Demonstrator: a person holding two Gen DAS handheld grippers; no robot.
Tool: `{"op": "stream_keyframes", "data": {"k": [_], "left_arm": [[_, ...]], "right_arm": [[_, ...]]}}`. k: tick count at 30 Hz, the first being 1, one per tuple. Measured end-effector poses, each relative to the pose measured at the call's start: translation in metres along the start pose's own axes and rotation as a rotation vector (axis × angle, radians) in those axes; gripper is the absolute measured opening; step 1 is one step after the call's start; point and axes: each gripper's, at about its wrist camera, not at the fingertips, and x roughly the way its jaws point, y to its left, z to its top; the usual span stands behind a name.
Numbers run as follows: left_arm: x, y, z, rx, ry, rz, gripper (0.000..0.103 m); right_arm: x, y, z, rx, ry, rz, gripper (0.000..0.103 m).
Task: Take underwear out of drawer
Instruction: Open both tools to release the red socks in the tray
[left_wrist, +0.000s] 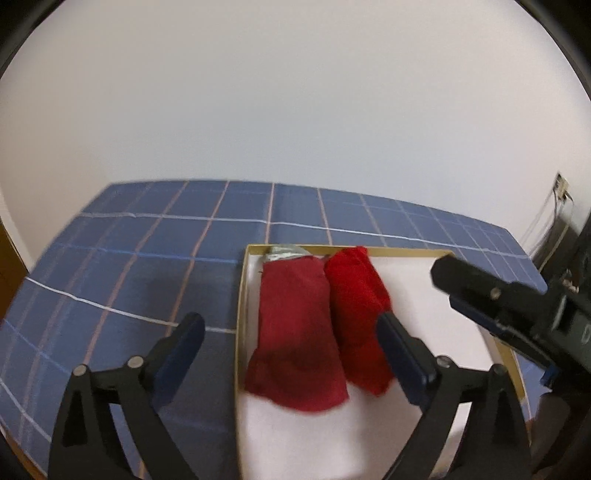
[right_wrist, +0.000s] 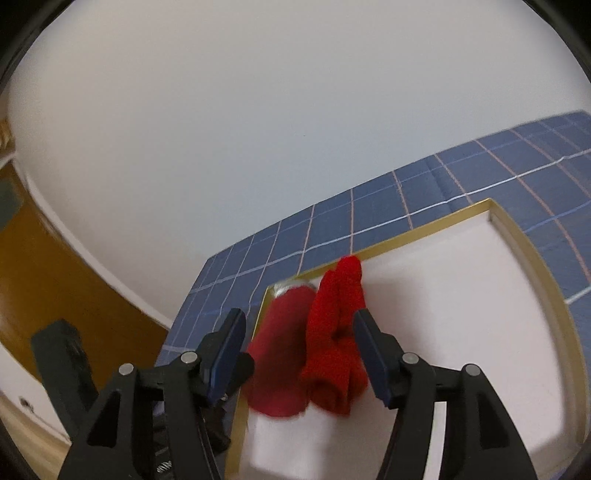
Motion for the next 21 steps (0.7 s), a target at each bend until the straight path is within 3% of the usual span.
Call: {"op": "stream_keyframes", "data": {"k": [8, 17, 21], "left_arm": [[-0.049, -0.008, -0.045, 0.009, -0.041, -0.019, 0.1], [-0.062, -0.02, -0.08, 0.02, -0.038, -0.016, 0.1], [-0.068, -0.027, -0.092, 0.06, -0.053, 0.018, 0.1]], "right_arm": [[-0.049, 0.007, -0.048, -0.085, -0.04, -0.024, 0.063], [-0.089, 0.013, -0.086, -0.146, -0.074, -0.081, 0.063], [-0.107, 0.014, -0.1, -0.167, -0.088, -0.103, 0.063]]}}
